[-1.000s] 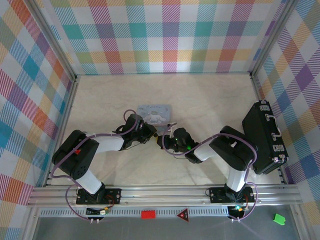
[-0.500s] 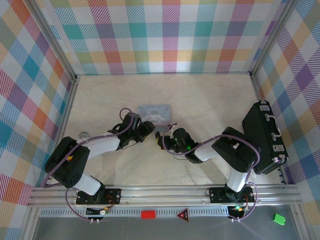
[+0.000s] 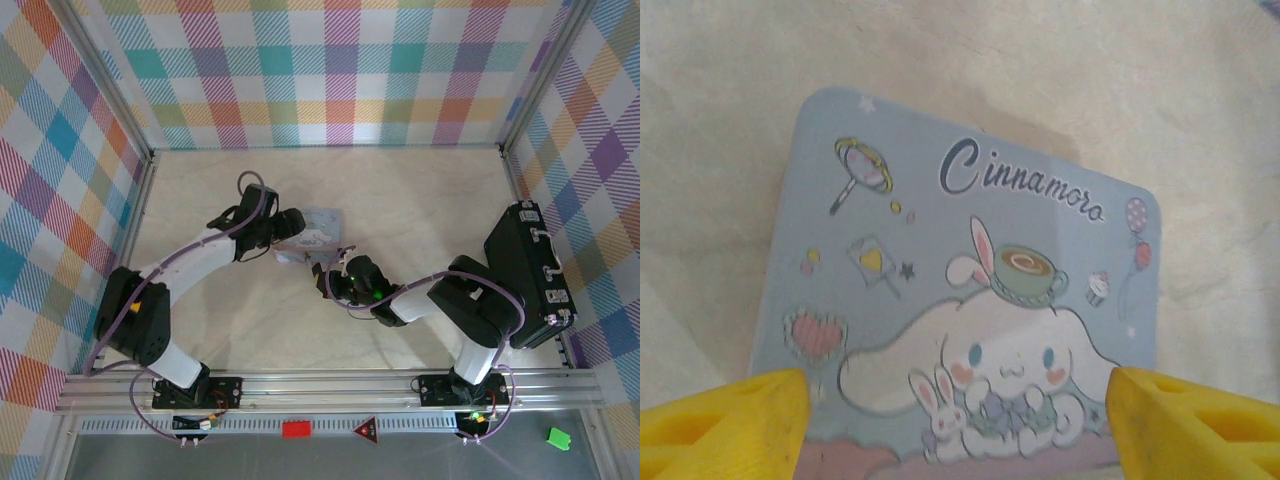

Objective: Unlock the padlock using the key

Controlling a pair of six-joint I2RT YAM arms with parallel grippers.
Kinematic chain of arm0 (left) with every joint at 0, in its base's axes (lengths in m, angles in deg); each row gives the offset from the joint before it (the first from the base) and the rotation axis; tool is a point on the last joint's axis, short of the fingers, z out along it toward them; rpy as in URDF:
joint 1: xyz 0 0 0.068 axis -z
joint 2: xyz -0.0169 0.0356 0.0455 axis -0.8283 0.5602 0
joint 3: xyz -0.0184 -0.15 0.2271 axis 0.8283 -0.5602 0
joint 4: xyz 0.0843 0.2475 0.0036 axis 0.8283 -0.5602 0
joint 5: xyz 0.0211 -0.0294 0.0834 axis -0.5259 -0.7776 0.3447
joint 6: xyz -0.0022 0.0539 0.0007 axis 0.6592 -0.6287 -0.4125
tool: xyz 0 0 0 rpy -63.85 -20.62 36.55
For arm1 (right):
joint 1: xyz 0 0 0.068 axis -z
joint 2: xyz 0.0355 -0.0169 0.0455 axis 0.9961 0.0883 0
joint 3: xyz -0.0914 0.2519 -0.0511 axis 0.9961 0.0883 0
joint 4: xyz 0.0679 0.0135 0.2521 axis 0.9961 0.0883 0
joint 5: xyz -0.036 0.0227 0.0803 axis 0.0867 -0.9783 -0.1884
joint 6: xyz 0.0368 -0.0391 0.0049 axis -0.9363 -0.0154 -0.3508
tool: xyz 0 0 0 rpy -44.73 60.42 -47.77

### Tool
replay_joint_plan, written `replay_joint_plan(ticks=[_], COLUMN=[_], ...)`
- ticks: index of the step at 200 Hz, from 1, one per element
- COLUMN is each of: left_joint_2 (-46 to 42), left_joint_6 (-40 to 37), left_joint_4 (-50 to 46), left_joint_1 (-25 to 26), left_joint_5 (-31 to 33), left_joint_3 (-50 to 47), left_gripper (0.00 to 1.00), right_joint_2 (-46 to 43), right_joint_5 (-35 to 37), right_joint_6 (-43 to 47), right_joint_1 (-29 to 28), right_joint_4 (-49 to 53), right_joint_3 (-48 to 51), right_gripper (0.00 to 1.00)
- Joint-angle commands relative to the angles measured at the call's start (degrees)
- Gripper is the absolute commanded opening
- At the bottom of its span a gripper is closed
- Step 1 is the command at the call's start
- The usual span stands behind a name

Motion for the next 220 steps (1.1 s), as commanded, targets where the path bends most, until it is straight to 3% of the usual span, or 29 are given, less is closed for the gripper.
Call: replay_joint_plan(ticks=[1,84,170,220], left_joint_2=[3.9,9.4,5.0,3.4], left_joint_6=[-8.1,-2.8,4.1,8.7], left_joint_4=[-6.4,-2.8,1.8,3.8], left_joint_1=[-1.5,-2.1,-0.3,3.1], left_joint_5=[2.0,1.0,5.1,6.9], left_joint_3=[2.8,1.6,-7.5,-10.2], left_gripper=[0.78,0.74,0.7,0.7], right_joint_2=[-1.8,-2.8,-1.9,-1.5], right_joint_5=[1.5,2.1,0.0,-1.8], right_joint_6=[0.6,2.4,1.3,0.5], right_joint_1=[0.3,1.4,4.6,5.3], right_joint_4=[1.6,5.9,6.9,6.7], right_joint_3=[-0.5,-1.7,-2.2,-1.7], right_gripper=[0.01,0.01,0.02,0.19])
